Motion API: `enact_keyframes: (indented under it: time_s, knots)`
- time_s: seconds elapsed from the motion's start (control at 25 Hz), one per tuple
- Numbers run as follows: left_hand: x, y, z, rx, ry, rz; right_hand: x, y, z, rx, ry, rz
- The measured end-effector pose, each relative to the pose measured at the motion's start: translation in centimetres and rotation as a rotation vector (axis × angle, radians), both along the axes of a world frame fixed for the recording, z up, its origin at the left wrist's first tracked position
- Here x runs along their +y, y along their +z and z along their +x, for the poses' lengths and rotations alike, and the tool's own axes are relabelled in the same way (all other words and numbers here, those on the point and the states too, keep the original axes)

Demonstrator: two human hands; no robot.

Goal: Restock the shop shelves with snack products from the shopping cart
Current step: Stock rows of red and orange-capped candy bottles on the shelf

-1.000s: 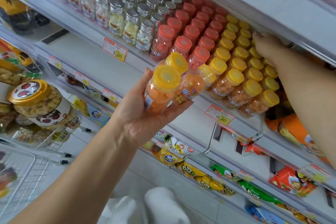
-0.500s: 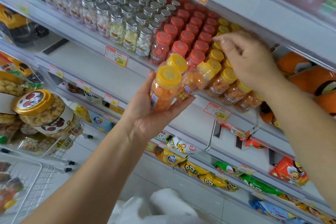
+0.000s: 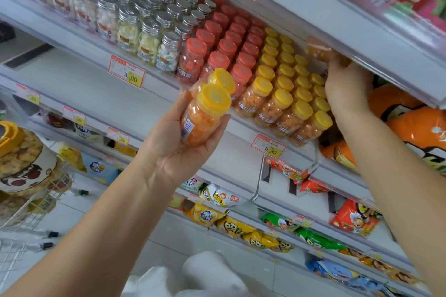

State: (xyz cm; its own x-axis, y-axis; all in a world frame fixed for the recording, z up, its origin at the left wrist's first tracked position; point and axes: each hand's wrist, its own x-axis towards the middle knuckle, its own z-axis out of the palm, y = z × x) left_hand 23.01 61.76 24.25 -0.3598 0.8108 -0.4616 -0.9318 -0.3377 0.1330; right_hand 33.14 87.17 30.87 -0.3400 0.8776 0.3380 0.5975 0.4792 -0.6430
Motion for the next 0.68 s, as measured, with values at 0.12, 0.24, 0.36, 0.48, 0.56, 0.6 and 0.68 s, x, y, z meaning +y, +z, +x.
enact_keyframes:
  time_s: [0.12, 0.24, 0.36, 0.48, 0.56, 0.6, 0.68]
  knots:
    - [0.0, -0.5, 0.3, 0.043, -0.011, -0.011, 3.1, 0.2, -0.9, -0.317, -0.116, 0.138]
    - [-0.2, -1.0, 0.3, 0.074, -0.004, -0.025, 6.3, -0.2, -2.6, -0.361, -0.125, 0.053]
    - [-0.3, -1.5, 0.2, 0.081, -0.003, -0.040, 7.7, -0.9, -3.4, -0.214, -0.026, -0.177]
    - [0.1, -1.5, 0.3, 0.096, -0.002, -0.064, 9.0, -1.7, -3.1, -0.148, 0.015, -0.260]
    - [0.5, -1.4, 0.5, 0.120, -0.003, -0.083, 9.6, -2.2, -2.9, -0.174, 0.001, -0.263]
    - [0.6, -1.3, 0.7, 0.131, -0.002, -0.091, 9.8, -2.3, -2.8, -0.237, -0.013, -0.227]
    - [1.1, -1.0, 1.1, 0.153, -0.003, -0.103, 8.7, -1.7, -2.9, -0.427, -0.057, -0.007]
